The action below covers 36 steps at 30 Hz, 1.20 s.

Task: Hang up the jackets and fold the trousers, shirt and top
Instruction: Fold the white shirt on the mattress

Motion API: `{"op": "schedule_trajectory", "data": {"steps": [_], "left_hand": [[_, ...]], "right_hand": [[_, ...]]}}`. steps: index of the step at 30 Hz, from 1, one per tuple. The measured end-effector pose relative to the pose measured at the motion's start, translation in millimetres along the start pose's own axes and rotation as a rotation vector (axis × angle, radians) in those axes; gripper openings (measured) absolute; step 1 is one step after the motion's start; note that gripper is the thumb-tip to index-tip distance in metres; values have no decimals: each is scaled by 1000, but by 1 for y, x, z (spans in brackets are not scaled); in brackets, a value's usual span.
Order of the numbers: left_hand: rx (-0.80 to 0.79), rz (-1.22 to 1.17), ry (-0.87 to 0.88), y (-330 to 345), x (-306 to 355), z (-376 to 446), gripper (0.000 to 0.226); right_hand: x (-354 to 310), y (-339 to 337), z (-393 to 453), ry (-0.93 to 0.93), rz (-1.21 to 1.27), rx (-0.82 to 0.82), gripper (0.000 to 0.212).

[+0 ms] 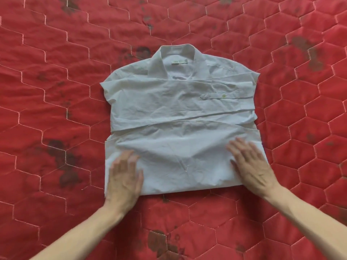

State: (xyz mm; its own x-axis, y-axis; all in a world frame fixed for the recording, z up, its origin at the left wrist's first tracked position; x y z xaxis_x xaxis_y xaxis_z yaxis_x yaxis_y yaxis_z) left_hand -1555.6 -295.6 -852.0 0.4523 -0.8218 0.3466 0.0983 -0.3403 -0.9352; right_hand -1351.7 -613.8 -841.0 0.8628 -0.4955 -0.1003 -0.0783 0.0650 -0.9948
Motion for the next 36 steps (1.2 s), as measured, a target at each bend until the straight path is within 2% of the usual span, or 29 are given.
{"op": "schedule_trajectory", "data": {"steps": [2,5,8,13,15,20,22,25,29,31,33,36], "left_hand": [[-142,92,155,29,22,-20,61],[-233,188,114,54,18,-27,68],[-249,266,148,61,-3,-28,75],[-268,307,291,53,-16,-26,80],[-237,269,292,50,-4,-20,79],[-158,137,341,67,90,4,65],[-129,122,238,78,109,20,65],[-105,118,58,84,91,35,66],[-94,187,-17,73,27,38,70],[-49,190,-119,59,-14,37,71],[-36,203,-111,47,-42,32,71],[-71,219,7,40,-55,26,71]], "right_hand": [[-18,19,-9,-10,56,-128,57],[-1,41,-29,306,123,-219,69],[22,51,-47,504,90,-219,76],[19,47,-46,580,5,-144,73],[1,41,-28,516,3,-65,70],[-101,42,55,43,129,59,63],[-119,51,76,54,151,55,63],[-97,63,83,256,143,21,63],[-51,67,60,280,82,-2,66],[-12,64,37,433,92,-2,67],[22,58,14,577,103,-14,67],[43,51,-4,541,104,-74,69]]}}
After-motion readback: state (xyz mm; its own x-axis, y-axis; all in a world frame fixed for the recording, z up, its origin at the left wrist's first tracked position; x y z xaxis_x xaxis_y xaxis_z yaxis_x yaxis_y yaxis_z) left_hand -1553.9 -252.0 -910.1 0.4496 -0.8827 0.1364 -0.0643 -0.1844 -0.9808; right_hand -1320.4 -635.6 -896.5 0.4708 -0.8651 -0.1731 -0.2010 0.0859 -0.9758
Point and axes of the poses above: each hand's wrist, its own z-axis towards the middle knuckle, its own y-axis out of the palm, x = y × z, the point moved 7 cm from there along z, towards the middle knuckle, and after that the axes turned 6 degrees about -y, right-handed, at the moved point
